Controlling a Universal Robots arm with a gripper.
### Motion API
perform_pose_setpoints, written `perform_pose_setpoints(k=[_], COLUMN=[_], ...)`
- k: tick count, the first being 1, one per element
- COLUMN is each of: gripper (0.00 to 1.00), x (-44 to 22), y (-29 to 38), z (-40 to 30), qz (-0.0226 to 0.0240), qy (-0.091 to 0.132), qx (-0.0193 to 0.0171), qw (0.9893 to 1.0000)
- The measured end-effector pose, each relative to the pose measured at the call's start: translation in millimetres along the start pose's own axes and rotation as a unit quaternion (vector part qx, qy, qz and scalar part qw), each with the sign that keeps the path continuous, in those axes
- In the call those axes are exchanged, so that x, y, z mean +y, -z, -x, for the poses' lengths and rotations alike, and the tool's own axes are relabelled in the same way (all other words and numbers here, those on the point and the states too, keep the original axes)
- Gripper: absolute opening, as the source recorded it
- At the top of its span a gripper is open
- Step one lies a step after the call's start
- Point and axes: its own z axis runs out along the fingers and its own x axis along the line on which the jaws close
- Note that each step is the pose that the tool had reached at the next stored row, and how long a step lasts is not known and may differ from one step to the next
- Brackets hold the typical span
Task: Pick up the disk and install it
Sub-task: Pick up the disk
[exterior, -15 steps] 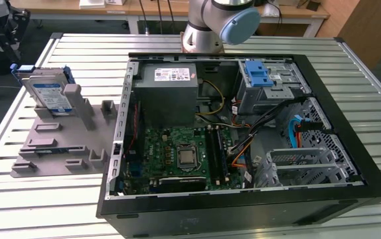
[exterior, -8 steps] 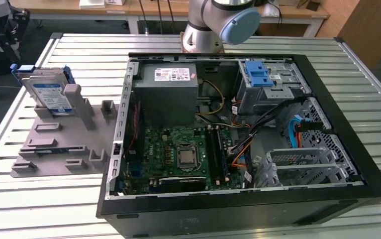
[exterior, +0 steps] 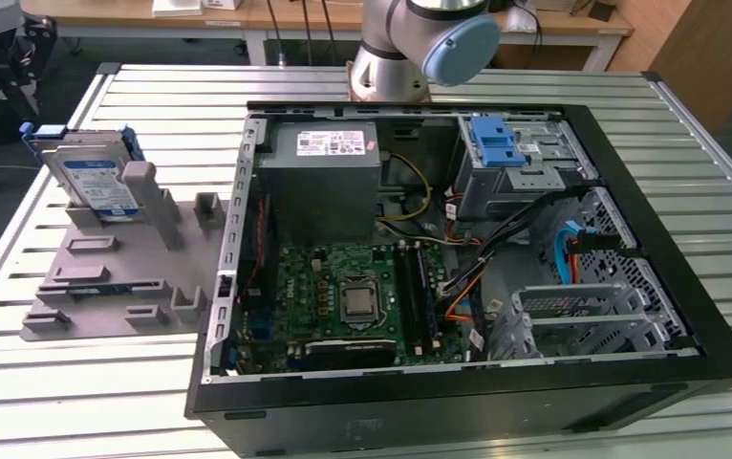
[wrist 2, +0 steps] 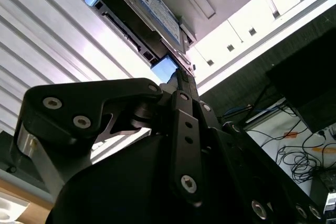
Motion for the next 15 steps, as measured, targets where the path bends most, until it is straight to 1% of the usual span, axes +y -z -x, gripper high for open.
perform_pose_setpoints(k=[10,15], gripper=[0.11,0.11], x=[0.0,0.0], y=[-0.1,0.0], z=[-0.1,-0.1], qz=[-0.0002,-0.0003], qy=[0.026,0.027], qx=[0.001,0.0011], qw=[0.9997,0.9996])
